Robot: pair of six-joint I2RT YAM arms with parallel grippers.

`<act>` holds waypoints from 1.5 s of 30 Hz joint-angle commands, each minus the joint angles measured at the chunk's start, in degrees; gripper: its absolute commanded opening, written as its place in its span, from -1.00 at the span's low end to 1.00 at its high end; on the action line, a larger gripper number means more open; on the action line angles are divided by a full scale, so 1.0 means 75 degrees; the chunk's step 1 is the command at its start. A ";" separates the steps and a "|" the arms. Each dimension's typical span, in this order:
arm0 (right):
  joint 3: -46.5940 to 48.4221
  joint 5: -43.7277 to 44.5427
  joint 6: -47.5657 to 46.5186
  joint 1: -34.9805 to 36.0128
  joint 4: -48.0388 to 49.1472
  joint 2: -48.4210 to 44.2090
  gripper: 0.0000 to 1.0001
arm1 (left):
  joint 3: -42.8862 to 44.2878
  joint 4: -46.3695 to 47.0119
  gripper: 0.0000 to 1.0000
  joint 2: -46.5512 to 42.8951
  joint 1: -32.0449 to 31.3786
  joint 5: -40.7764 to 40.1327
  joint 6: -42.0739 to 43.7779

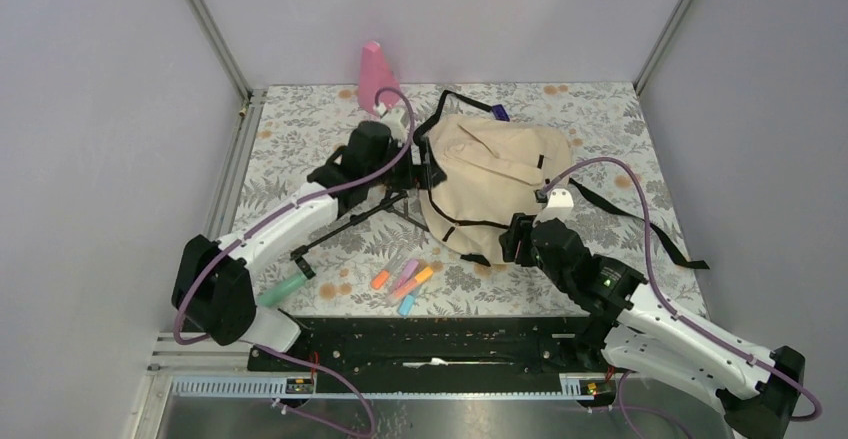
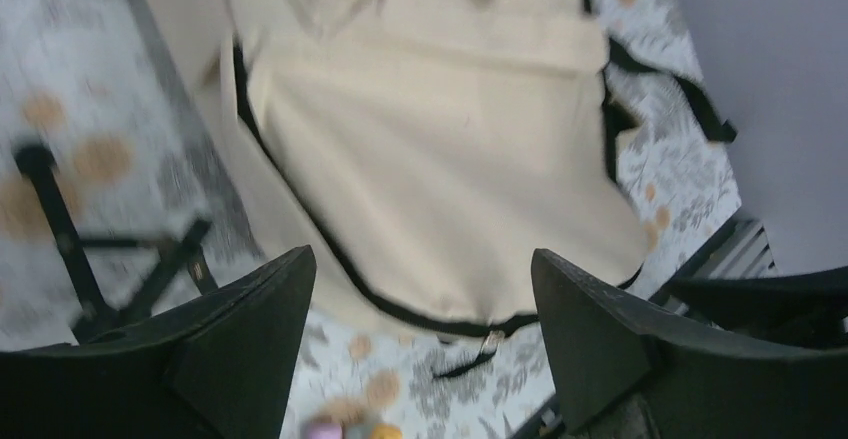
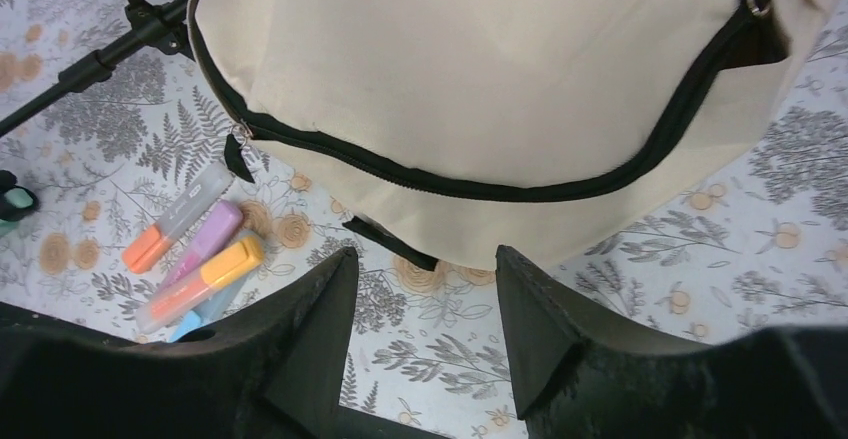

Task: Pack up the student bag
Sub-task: Zip the student bag at the center of the board.

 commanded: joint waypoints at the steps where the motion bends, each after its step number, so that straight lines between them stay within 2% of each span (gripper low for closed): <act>1: -0.0315 -0.0417 0.0939 0.0046 0.0991 0.0203 0.20 | -0.1092 0.0730 0.61 -0.0685 -0.0511 -0.0494 -0.1433; 10: -0.0786 -0.0833 0.1910 0.0227 0.2252 0.0516 0.13 | -0.2538 0.1807 0.65 -0.0579 -0.0740 -0.0526 -0.2423; 19: -0.0813 -0.0586 0.2493 0.0915 0.3810 0.1645 0.14 | -0.2429 0.2398 0.65 0.0051 -0.0714 -0.0403 -0.2479; 23: -0.0721 -0.0536 0.2771 0.1072 0.4489 0.2464 0.18 | -0.2435 0.2507 0.45 0.0302 -0.0651 -0.0215 -0.2479; 30: -0.0529 -0.0335 0.3157 0.1080 0.5426 0.3756 0.23 | -0.2447 0.2598 -0.04 0.0346 -0.0626 -0.0126 -0.2439; 40: 0.0143 0.0115 0.3200 0.1076 0.5793 0.5059 0.26 | -0.2465 0.2620 -0.67 0.0368 -0.0617 0.0050 -0.2486; 45: 0.0285 0.0310 0.3250 0.1071 0.5619 0.5351 0.21 | -0.2476 0.2625 -0.77 0.0313 -0.0612 0.0091 -0.2489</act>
